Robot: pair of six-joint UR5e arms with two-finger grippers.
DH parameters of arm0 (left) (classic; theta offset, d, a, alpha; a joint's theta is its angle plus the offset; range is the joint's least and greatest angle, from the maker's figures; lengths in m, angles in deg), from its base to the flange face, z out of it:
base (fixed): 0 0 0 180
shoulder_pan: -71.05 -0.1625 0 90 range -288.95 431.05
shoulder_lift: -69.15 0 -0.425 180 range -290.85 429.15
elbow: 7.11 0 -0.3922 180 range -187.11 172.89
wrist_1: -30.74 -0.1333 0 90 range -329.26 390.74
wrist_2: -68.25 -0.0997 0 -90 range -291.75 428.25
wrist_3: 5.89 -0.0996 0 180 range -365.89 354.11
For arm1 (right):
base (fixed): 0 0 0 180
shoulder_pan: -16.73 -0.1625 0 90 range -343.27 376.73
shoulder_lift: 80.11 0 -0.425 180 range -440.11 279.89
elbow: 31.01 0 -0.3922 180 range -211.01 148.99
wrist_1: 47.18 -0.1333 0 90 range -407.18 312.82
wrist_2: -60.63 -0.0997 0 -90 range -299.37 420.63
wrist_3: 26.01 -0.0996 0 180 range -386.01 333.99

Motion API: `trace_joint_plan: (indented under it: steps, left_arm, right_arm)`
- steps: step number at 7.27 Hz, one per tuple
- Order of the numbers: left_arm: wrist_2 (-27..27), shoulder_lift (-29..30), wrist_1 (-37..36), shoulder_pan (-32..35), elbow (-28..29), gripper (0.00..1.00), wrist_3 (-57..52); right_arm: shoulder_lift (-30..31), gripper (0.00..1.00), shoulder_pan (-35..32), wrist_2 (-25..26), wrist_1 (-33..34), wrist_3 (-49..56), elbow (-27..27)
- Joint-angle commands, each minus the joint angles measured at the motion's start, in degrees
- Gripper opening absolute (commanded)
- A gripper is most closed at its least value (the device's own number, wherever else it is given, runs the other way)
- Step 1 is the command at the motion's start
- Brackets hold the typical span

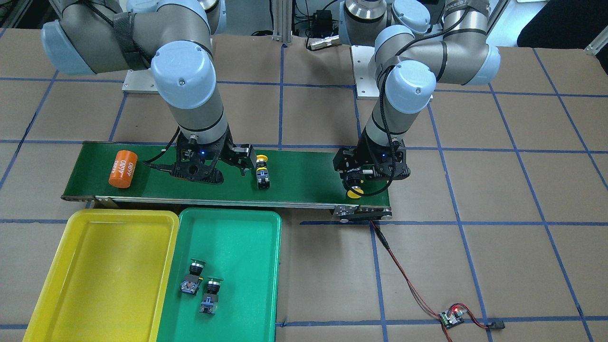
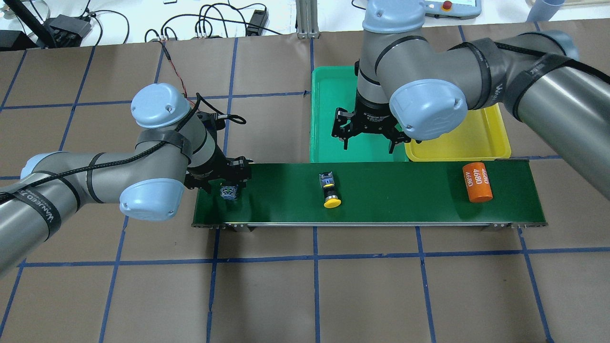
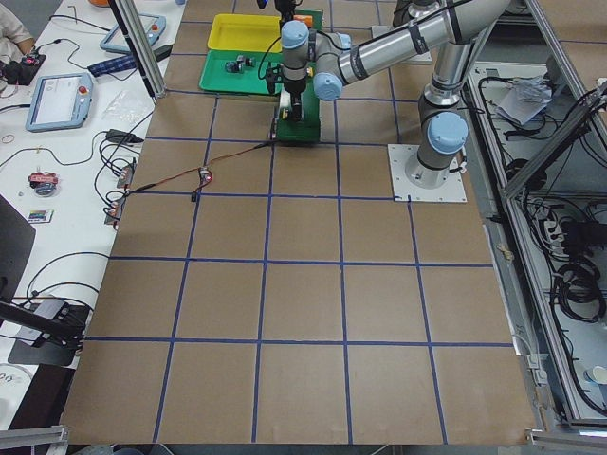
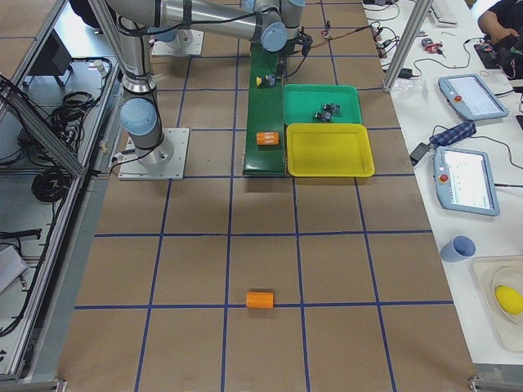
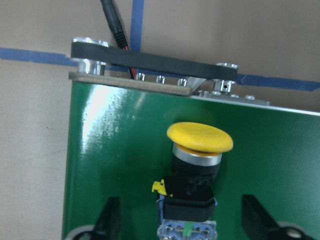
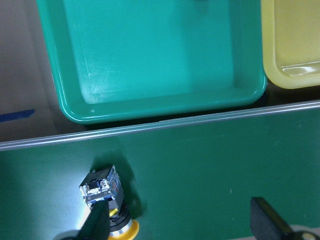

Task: Sort buttons by color to trays
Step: 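Lower a yellow-capped button onto the conveyor with the left gripper while the right descends, then grasp the yellow-capped button on the conveyor with the right gripper while the left withdraws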

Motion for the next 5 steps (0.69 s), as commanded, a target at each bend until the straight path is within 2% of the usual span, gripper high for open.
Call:
trace_joint_plan:
  steps: [1, 2, 4, 5]
  left_arm:
    - [0.2, -3.1, 16.3, -0.2, 11.8, 1.00, -2.1]
    - [-0.2, -4.7, 21.0, -0.9, 13.4, 1.00, -6.2]
    - [0.2, -8.4, 22.6, -4.7, 15.0, 1.00, -8.8]
    - [0.0, -8.4, 23.3, -5.6, 16.6, 1.00, -8.8]
  right_arm:
    - [-0.2, 1.00, -0.3, -0.3, 0.0, -0.7, 0.1]
    - [-0.2, 1.00, -0.6, -0.8, 0.0, -0.7, 0.4]
    - [-1.5, 1.00, -1.1, -1.0, 1.0, -0.6, 0.8]
    - [-2.6, 1.00, -2.0, -0.9, 1.6, -0.6, 2.2]
